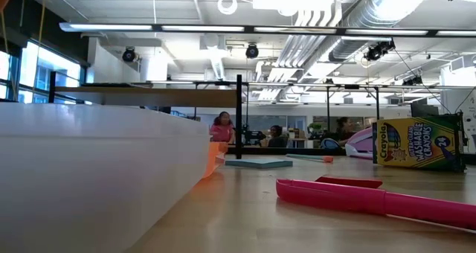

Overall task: Pack school essentials
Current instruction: Put the yellow pencil in the orange supply box, then put the blue pencil in the orange supply box

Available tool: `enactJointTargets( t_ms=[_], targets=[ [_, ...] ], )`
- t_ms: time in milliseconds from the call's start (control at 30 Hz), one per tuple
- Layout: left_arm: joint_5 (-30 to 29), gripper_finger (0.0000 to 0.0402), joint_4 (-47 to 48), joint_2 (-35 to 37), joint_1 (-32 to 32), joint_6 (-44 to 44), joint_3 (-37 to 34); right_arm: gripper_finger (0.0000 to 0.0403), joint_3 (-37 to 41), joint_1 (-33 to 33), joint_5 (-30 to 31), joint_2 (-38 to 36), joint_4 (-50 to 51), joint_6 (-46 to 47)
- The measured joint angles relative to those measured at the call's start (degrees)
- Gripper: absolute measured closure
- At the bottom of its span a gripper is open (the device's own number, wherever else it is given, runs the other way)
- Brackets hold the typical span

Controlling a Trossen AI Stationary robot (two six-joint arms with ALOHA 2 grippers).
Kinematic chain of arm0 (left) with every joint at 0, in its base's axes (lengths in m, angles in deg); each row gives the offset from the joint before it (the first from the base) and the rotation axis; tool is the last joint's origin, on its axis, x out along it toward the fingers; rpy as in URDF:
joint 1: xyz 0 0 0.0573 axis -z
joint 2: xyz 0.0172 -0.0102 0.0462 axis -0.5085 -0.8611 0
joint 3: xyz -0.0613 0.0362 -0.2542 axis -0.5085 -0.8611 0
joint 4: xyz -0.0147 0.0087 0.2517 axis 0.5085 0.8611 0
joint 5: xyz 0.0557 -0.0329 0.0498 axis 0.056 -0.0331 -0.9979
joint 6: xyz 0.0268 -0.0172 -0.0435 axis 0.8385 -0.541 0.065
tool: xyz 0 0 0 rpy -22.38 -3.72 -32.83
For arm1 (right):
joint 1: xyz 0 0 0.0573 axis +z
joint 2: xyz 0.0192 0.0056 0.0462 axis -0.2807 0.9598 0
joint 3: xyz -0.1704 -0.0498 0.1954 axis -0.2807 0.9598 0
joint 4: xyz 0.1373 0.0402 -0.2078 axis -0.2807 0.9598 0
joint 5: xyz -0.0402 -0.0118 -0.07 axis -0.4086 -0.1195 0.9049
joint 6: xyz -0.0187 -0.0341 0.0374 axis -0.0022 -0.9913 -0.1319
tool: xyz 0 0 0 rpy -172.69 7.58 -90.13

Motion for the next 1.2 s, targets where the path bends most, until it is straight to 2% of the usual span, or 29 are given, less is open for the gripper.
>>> enactJointTargets(
  t_ms=[400, 700, 800, 967, 1200],
  targets=[
    [2.0, 0.0385, 0.3, -8.7, 0.1, -2.6, 0.0, 0.0274, 0.0, 0.5, 0.1, 0.0, -0.4, 0.0],
    [2.3, 0.0381, 0.2, -10.0, -1.1, -1.5, 0.0, 0.0274, 0.0, 0.5, 0.1, 0.1, -0.4, 0.0],
    [2.9, 0.0364, 0.1, -10.0, -1.7, -1.5, 0.0, 0.0274, 0.0, 0.5, 0.1, 0.1, -0.4, 0.0],
    [5.5, 0.0312, 0.2, -10.0, -2.0, -1.5, 0.0, 0.0274, 0.0, 0.5, 0.1, 0.1, -0.4, 0.0],
    [5.7, 0.0259, 0.9, -10.0, -2.4, -1.5, 0.0, 0.0274, 0.0, 0.5, 0.1, 0.1, -0.3, 0.0]
  ],
)
